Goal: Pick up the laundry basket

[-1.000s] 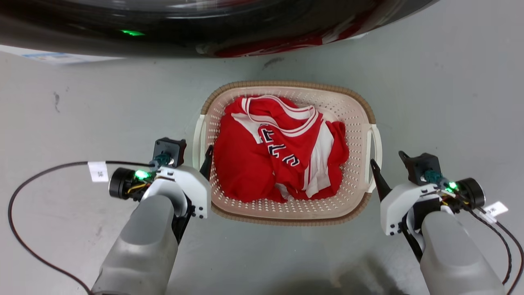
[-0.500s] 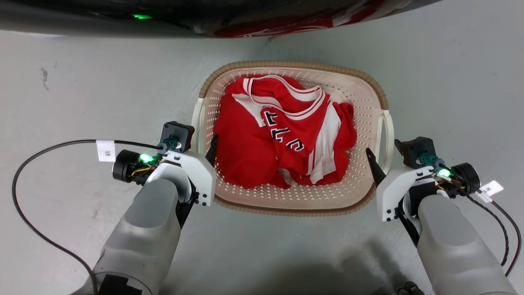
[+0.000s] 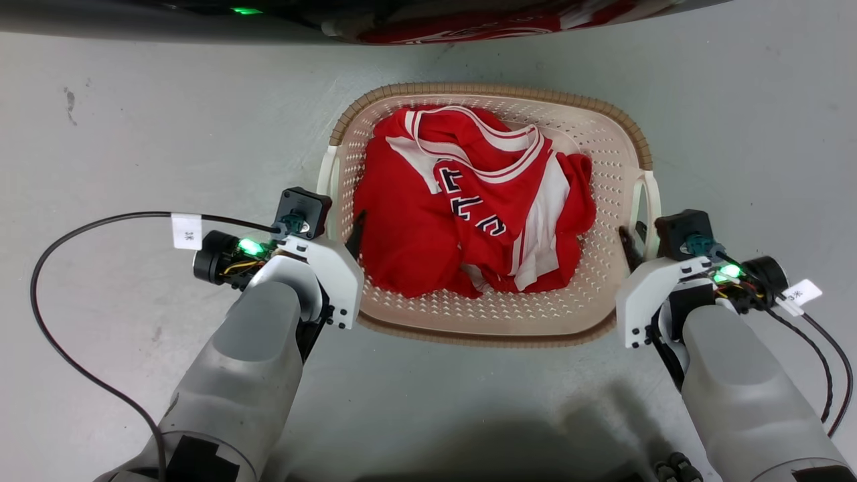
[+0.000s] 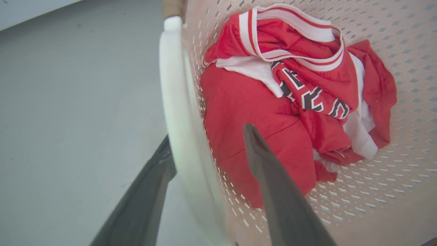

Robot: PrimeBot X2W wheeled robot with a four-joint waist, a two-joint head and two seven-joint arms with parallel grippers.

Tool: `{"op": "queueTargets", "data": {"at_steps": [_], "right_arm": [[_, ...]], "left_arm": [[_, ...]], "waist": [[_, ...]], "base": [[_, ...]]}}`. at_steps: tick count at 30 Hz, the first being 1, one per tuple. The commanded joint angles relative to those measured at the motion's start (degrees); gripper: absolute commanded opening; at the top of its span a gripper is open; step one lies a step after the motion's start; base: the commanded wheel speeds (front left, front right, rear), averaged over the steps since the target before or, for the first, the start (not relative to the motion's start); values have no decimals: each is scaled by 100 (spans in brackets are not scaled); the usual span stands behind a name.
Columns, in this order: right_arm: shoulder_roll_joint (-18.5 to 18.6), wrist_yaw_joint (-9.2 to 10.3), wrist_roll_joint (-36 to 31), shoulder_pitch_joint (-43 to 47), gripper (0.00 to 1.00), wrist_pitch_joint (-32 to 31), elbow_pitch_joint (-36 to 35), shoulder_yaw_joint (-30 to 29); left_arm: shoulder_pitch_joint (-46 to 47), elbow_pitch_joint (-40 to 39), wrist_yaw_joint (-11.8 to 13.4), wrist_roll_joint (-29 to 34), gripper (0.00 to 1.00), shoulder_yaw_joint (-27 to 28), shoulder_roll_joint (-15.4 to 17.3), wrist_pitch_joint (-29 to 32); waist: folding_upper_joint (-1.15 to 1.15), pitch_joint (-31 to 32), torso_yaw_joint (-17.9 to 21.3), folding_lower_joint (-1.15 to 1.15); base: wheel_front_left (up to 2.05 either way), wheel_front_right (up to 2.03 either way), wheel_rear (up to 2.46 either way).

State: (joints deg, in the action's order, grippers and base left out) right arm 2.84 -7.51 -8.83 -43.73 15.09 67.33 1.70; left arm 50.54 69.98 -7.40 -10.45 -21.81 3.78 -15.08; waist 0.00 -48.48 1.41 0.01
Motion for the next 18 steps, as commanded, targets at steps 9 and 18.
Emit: {"op": "queueTargets", "data": {"at_steps": [9,18], "right_arm": [[5,2,109,-1,0,13,187,129],[-3,2,399,211,0,17,384,472]], "left_arm": [[-97,91,-15,-215,0,-212,-27,-16],[-458,238,-29,-636,0,-646,-86,92]], "waist": [[0,281,6,-1],[0,910,-14,-1]], "base": [[0,0,0],[0,0,0]]}}
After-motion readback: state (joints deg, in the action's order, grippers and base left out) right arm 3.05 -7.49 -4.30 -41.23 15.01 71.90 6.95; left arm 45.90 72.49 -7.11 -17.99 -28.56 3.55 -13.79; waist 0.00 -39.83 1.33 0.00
